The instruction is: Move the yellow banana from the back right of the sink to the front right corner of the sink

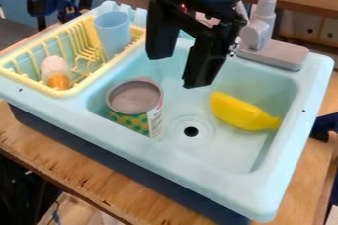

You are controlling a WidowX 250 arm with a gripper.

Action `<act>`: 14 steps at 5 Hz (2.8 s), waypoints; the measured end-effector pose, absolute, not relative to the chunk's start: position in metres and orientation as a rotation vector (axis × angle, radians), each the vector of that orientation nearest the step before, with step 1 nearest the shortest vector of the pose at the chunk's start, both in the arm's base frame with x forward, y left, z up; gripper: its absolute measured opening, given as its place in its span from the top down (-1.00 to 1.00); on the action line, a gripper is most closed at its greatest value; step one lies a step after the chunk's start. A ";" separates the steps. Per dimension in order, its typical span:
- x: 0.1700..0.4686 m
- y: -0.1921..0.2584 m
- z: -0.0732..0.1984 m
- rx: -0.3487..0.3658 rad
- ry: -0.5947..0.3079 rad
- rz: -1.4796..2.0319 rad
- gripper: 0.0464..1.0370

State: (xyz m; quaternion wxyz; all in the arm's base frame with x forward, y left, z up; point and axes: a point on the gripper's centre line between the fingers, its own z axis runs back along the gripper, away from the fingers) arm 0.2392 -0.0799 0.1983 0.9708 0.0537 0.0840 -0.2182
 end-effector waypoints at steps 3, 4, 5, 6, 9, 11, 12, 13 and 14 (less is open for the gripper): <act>0.308 -0.071 0.149 0.121 0.179 -0.801 -0.93; 0.322 -0.067 0.145 0.118 0.133 -0.960 -0.93; 0.313 -0.072 0.133 0.068 0.127 -1.010 -0.93; 0.303 -0.080 0.138 0.026 0.014 -1.076 -0.93; 0.319 -0.092 0.132 0.038 -0.131 -1.245 -0.93; 0.323 -0.112 0.124 -0.009 -0.209 -1.312 -0.93; 0.324 -0.114 0.110 -0.031 -0.183 -1.309 -0.93; 0.323 -0.113 0.102 -0.036 -0.159 -1.300 -0.93; 0.325 -0.112 0.093 -0.041 -0.141 -1.288 -0.93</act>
